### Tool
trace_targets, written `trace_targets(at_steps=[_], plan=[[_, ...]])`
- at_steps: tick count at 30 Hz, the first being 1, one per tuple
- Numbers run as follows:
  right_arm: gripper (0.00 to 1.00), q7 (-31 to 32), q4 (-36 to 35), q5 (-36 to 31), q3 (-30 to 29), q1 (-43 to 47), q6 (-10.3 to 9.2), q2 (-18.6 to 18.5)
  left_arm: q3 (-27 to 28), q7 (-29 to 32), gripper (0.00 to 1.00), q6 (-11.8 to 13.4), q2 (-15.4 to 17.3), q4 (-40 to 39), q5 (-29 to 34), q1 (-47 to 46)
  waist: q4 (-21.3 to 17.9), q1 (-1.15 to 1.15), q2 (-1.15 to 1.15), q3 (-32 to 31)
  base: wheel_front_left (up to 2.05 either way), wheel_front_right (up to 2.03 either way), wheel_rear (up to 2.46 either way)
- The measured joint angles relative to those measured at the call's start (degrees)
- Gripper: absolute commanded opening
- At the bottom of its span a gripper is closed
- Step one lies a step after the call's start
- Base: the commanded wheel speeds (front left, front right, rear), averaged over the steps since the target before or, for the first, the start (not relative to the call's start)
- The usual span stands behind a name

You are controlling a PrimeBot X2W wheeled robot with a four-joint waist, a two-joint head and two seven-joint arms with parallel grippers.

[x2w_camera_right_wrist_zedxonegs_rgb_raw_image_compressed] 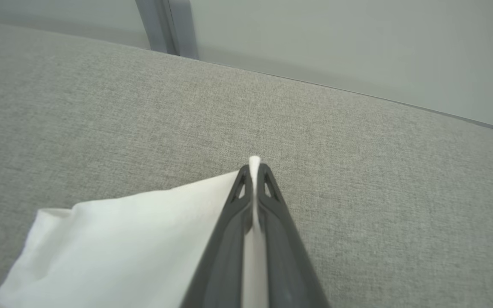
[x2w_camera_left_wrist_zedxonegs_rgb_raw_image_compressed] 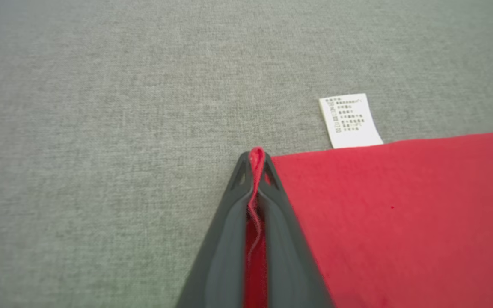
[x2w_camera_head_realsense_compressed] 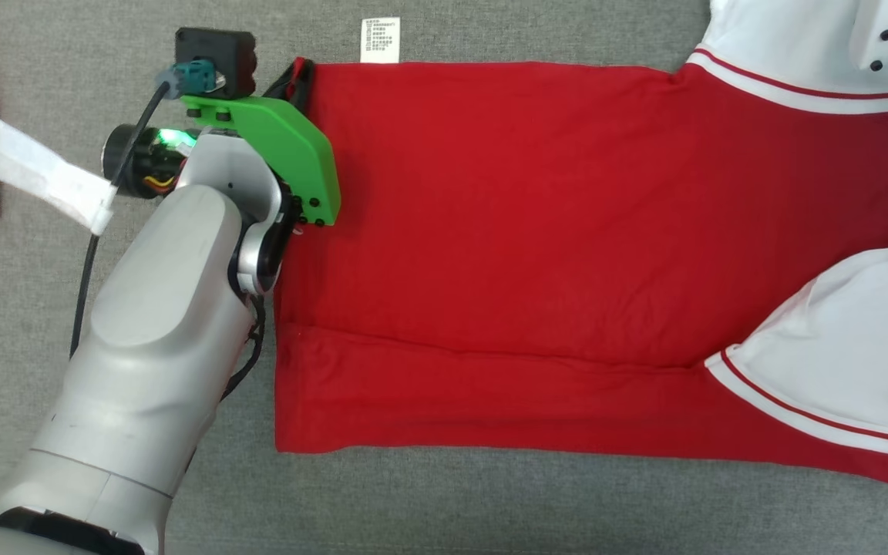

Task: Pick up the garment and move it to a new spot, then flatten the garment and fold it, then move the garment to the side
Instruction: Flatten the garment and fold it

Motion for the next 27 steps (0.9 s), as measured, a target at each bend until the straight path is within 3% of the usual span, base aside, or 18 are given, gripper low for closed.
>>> trace_targets(at_steps=[7, 14, 19, 27], plan=[[0.00, -8.69, 2.18, -0.40, -0.38, 1.99, -0.01, 1.33, 0.86, -7.24, 0.00, 0.32, 0.91, 2.30, 0.48, 2.01, -1.14, 0.00, 0.00, -4.34, 0.00, 0.00, 0.00], [0.00, -12.38, 3.39, 4.38, 1.86, 7.78, -0.01, 2.72, -0.11, -12.05, 0.00, -2.77, 1.63, 4.12, 0.38, 6.67, -2.28, 0.00, 0.00, -9.91, 0.00, 0.00, 0.00], [0.00, -11.73, 0.51, 8.82, 4.16, 13.73, -0.01, 1.75, -1.52, -14.18, 0.00, -4.49, 3.10, 4.37, 0.74, 10.82, -3.14, 0.00, 0.00, -14.09, 0.00, 0.00, 0.00], [0.00, -6.92, -9.01, 14.03, 5.82, 25.48, -0.02, -1.32, -2.22, -16.84, 0.00, -4.82, 5.24, 2.48, 0.70, 17.31, -5.23, 0.00, 0.00, -19.49, 0.00, 0.00, 0.00]])
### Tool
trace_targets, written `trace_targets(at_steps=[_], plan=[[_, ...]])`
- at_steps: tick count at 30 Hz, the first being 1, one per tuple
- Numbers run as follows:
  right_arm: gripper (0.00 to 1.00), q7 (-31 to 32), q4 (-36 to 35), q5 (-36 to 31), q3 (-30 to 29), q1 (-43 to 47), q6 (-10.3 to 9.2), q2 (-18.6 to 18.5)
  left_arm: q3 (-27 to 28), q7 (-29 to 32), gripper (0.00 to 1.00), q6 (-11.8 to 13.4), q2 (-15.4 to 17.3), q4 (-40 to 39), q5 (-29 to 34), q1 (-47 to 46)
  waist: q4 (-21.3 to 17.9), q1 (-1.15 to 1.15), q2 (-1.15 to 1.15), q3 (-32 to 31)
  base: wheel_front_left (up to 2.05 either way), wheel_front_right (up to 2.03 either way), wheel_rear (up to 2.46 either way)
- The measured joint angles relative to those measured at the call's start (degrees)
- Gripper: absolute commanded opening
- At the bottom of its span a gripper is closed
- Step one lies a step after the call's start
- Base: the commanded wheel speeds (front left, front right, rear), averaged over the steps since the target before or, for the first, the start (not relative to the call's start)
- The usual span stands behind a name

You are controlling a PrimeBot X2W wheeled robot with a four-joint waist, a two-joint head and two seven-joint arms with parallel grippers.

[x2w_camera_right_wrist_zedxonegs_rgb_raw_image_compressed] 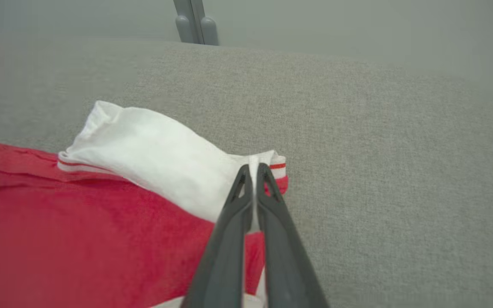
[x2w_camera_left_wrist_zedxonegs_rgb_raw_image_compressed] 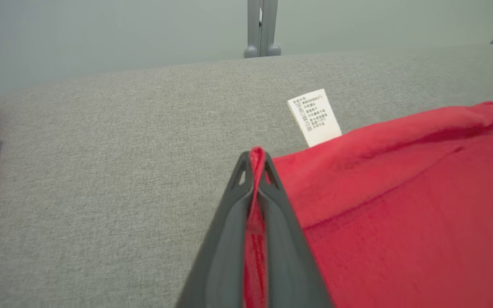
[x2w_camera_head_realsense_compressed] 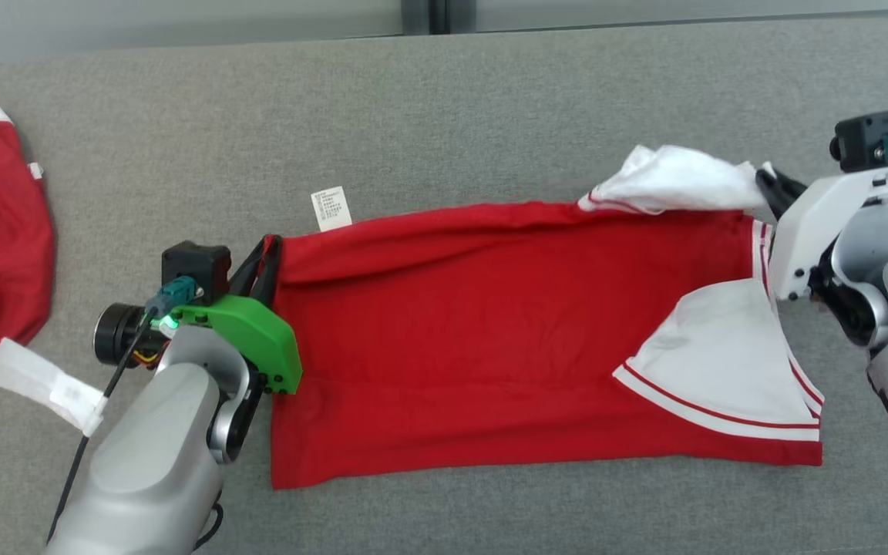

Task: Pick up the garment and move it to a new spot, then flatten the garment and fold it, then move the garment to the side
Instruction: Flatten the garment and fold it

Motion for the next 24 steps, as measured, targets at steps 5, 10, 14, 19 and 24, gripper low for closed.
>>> trace_targets(at_steps=[5, 10, 14, 19, 24], plan=[[0.00, 2.83, -6.00, 2.02, -1.05, 7.05, 0.00, -0.99, 0.07, -1.74, 0.00, -0.13, 0.98, -1.23, -0.44, 3.15, -1.87, 0.00, 0.00, -1.55, 0.00, 0.00, 0.00], [0.00, 5.54, -11.74, 2.67, -4.82, 14.05, 0.00, -0.33, 0.67, -3.44, 0.00, 0.33, 1.41, -1.78, -1.21, 5.86, -3.13, 0.00, 0.00, -2.51, 0.00, 0.00, 0.00], [0.00, 7.20, -16.16, 2.19, -8.33, 19.07, 0.00, 1.47, 1.40, -4.53, 0.00, 1.11, 1.45, -1.97, -1.83, 7.36, -3.53, 0.00, 0.00, -2.75, 0.00, 0.00, 0.00], [0.00, 9.42, -22.19, 1.16, -12.21, 24.20, 0.00, 4.44, 2.09, -5.66, 0.00, 1.88, 1.44, -2.08, -2.03, 8.61, -3.53, 0.00, 0.00, -2.73, 0.00, 0.00, 0.00], [0.00, 12.41, -27.78, -0.48, -14.40, 28.22, -0.01, 7.39, 2.64, -6.39, 0.09, 2.13, 1.36, -2.08, -2.40, 9.21, -3.63, 0.00, 0.00, -2.51, 0.00, 0.00, 0.00]])
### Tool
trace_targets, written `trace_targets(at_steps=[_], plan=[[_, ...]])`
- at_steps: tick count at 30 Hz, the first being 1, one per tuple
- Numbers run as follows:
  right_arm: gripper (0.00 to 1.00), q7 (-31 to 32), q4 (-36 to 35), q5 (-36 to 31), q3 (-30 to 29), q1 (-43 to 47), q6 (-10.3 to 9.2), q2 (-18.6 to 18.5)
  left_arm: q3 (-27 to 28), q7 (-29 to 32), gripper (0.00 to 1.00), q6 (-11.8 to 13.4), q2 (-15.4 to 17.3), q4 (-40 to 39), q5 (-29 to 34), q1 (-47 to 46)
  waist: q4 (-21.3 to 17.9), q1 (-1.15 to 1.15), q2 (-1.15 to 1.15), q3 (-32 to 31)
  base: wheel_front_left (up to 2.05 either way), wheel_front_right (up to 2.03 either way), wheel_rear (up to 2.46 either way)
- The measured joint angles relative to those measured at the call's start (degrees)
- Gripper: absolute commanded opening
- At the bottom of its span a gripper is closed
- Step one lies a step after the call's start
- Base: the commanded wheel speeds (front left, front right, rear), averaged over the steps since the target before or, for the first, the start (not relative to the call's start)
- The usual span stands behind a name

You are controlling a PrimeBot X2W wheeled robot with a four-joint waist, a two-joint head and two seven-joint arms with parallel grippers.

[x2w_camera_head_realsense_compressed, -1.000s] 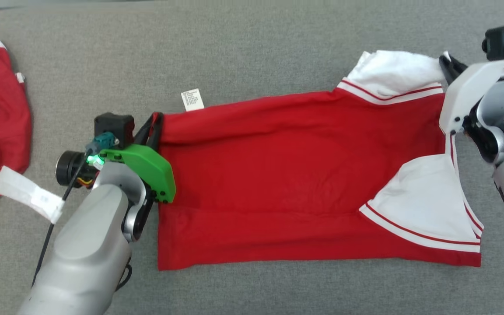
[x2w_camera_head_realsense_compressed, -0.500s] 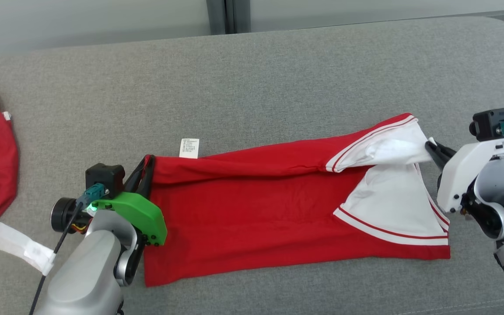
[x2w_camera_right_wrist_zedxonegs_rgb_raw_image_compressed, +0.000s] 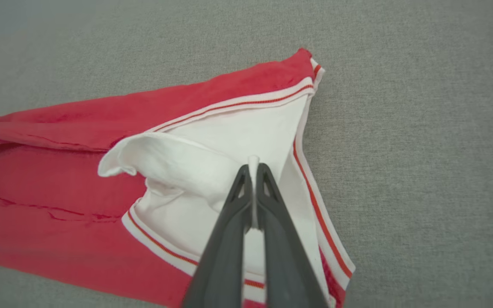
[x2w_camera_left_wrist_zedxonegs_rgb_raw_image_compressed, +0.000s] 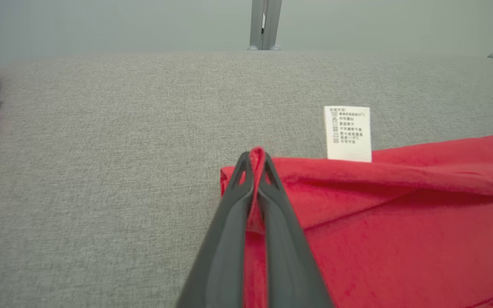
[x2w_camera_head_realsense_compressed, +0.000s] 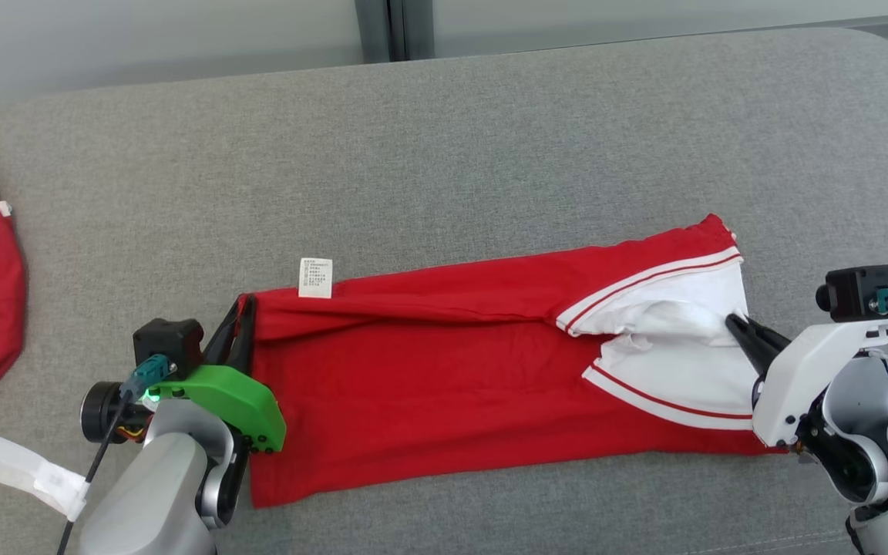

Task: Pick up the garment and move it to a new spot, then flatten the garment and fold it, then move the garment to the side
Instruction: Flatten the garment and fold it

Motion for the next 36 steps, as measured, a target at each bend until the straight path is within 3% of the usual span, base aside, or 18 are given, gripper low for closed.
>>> trace_targets(at_steps=[1, 2, 3, 4, 5, 6, 10, 16, 23, 28, 36], plan=[[0.00, 0.53, -0.82, -0.43, -0.33, 0.66, 0.00, 0.55, 0.02, -0.04, 0.27, 0.00, -0.02, 0.08, 0.00, 0.15, -0.01, 0.00, 0.00, 0.02, 0.00, 0.00, 0.00], [0.00, 1.05, -1.56, -0.93, -0.67, 1.35, 0.01, 0.92, 0.03, -0.22, 1.00, 0.00, -0.07, 0.11, 0.00, 0.35, -0.01, 0.00, 0.00, 0.03, 0.00, 0.00, 0.00], [0.00, 1.58, -2.03, -1.34, -0.93, 1.88, 0.01, 1.18, 0.05, -0.44, 1.00, 0.00, -0.11, 0.12, 0.00, 0.55, -0.01, 0.00, 0.00, 0.02, 0.00, 0.00, 0.00], [0.41, 2.30, -2.57, -1.80, -1.25, 2.68, 0.00, 1.49, 0.27, -0.55, 1.00, 0.02, -0.25, 0.10, 0.00, 0.80, 0.01, 0.00, 0.00, 0.01, 0.00, 0.00, 0.00], [0.94, 2.85, -2.88, -2.10, -1.51, 3.28, 0.00, 1.80, 0.54, -0.63, 1.00, 0.08, -0.37, 0.05, -0.02, 1.04, 0.04, 0.00, 0.00, -0.03, 0.00, 0.00, 0.00], [1.00, 3.66, -3.31, -2.47, -1.72, 4.05, 0.01, 2.16, 0.91, -0.90, 1.00, 0.08, -0.47, -0.05, -0.11, 1.49, 0.07, 0.00, 0.00, -0.10, 0.00, 0.00, 0.00], [1.00, 6.02, -4.94, -4.11, -3.09, 6.74, 0.00, 2.76, 4.21, -1.14, 1.00, 0.08, -1.74, -2.59, -0.91, 4.42, 0.32, 0.00, 0.00, -0.60, 0.00, 0.00, 0.00], [1.00, 5.11, -7.08, -6.50, -5.93, 7.19, 0.01, 3.99, 16.31, -1.37, 1.00, -0.78, -5.46, -15.61, 2.93, 11.66, 0.87, 0.00, 0.00, -1.64, 0.00, 0.00, 0.00], [1.00, 6.65, -2.92, -8.64, -9.04, 3.57, 0.00, 5.80, 27.97, -1.37, 1.00, -5.97, -11.23, -26.57, 10.46, 20.04, 1.61, 0.00, 0.00, -2.86, 0.00, 0.00, 0.00], [1.00, 8.26, 3.12, -10.29, -10.63, -0.83, 0.00, 6.19, 30.77, -1.38, 1.00, -8.15, -12.43, -29.05, 13.65, 22.60, 2.75, 0.00, 0.00, -2.88, 0.00, 0.00, 0.00], [1.00, 8.68, 11.96, -12.68, -12.56, -5.91, 0.00, 6.80, 31.62, -1.38, 1.00, -9.18, -12.67, -30.28, 15.19, 23.20, 5.29, 0.00, 0.00, -1.84, 0.00, 0.00, 0.00]])
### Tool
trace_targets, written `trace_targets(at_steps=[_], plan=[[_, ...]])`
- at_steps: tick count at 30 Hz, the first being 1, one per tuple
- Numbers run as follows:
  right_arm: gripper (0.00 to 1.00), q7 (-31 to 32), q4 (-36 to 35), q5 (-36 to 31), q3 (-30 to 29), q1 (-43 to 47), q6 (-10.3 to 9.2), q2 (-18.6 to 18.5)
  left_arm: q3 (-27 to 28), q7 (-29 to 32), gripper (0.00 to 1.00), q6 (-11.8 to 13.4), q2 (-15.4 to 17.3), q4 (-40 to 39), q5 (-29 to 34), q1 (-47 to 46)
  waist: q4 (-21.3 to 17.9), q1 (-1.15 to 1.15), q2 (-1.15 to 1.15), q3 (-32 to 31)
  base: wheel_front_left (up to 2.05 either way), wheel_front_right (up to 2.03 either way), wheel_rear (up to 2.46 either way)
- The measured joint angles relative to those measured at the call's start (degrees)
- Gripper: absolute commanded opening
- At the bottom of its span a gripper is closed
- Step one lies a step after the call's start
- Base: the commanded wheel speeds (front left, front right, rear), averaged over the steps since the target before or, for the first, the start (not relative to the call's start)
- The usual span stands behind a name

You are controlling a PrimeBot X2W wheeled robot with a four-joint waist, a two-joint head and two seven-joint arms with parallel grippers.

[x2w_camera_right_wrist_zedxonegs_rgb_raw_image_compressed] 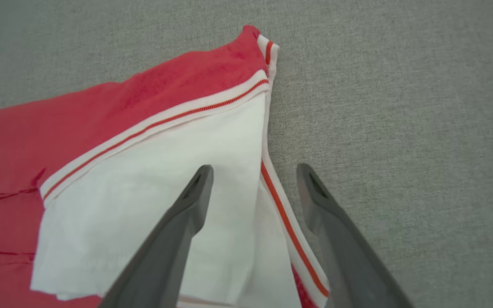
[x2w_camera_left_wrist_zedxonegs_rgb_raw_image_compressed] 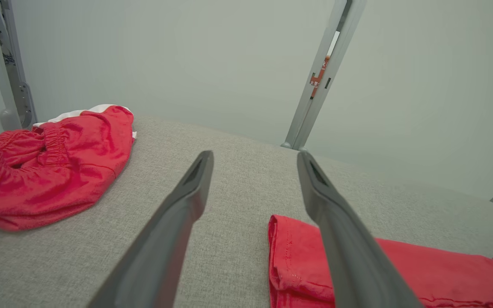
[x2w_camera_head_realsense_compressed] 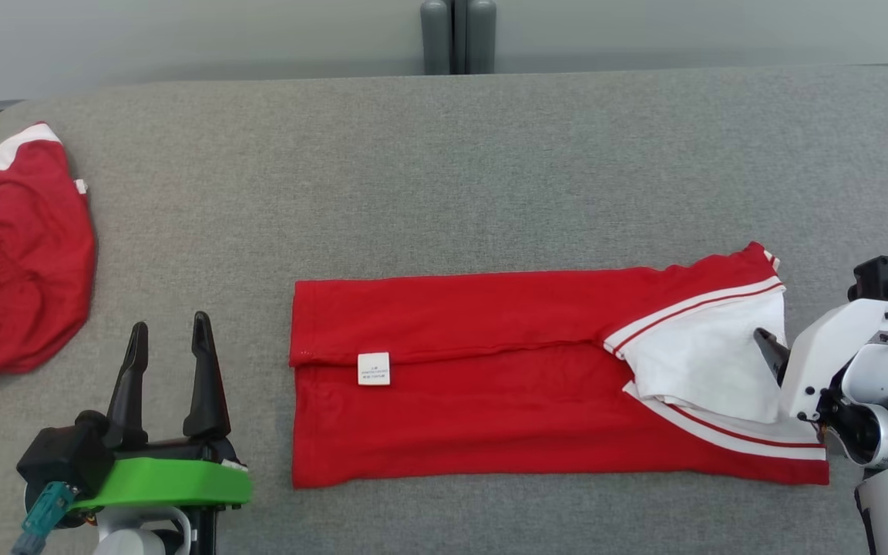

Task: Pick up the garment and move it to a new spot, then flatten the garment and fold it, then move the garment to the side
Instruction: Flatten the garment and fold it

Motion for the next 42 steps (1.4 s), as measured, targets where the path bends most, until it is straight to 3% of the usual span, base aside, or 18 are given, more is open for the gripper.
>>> trace_targets(at_steps=[13, 14, 15, 16, 21, 33, 38, 42], plan=[[1.00, -0.69, 9.57, -3.21, -2.35, -2.96, 0.01, 1.08, -0.46, 0.00, 1.00, -0.24, -0.02, 0.29, -0.63, -0.01, 2.73, 0.00, 0.00, 1.85, 0.00, 0.00, 0.00], [0.87, -0.52, 9.75, -3.03, -2.05, -3.12, 0.01, 1.04, -0.46, 0.00, 1.00, -0.24, -0.02, 0.31, -0.63, -0.01, 2.76, 0.00, 0.00, 1.92, 0.00, 0.00, 0.00], [0.04, -0.65, 9.72, -2.82, -1.68, -3.14, -0.03, 0.89, -0.46, 0.00, 1.00, -0.24, -0.02, 0.36, -0.64, -0.01, 2.75, 0.00, 0.00, 1.96, 0.00, 0.00, 0.00], [0.00, -0.89, 9.72, -2.66, -1.52, -3.14, -0.02, 0.65, -0.45, 0.00, 1.00, -0.24, -0.02, 0.45, -0.65, -0.01, 2.72, 0.00, 0.00, 1.98, 0.00, 0.00, 0.00], [0.00, -3.83, 8.62, -2.65, -2.70, -3.13, 0.02, -0.91, -0.23, 0.00, 1.00, -0.13, -0.03, 0.51, -0.74, 0.00, 2.27, 0.00, 0.00, 1.61, 0.00, 0.00, 0.00], [0.00, -4.48, 2.27, -6.93, -13.72, -1.76, 0.02, -5.65, -0.04, 0.00, 1.00, -0.16, -0.04, 0.25, -0.53, 0.07, 0.51, 0.00, 0.00, -0.07, 0.00, 0.00, 0.00], [0.00, -4.17, -1.01, -10.01, -16.23, -0.33, 0.02, -4.88, -0.16, 0.00, 1.00, -0.25, -0.05, 0.21, -0.26, 0.15, 0.06, 0.00, 0.00, -0.69, 0.00, 0.00, 0.00], [0.00, -3.80, -3.43, -10.39, -13.91, 0.81, 0.00, -2.79, -0.54, 0.00, 1.00, -0.26, -0.08, 0.31, 0.16, 0.90, -0.25, 0.00, 0.00, -1.37, 0.00, 0.00, 0.00]])
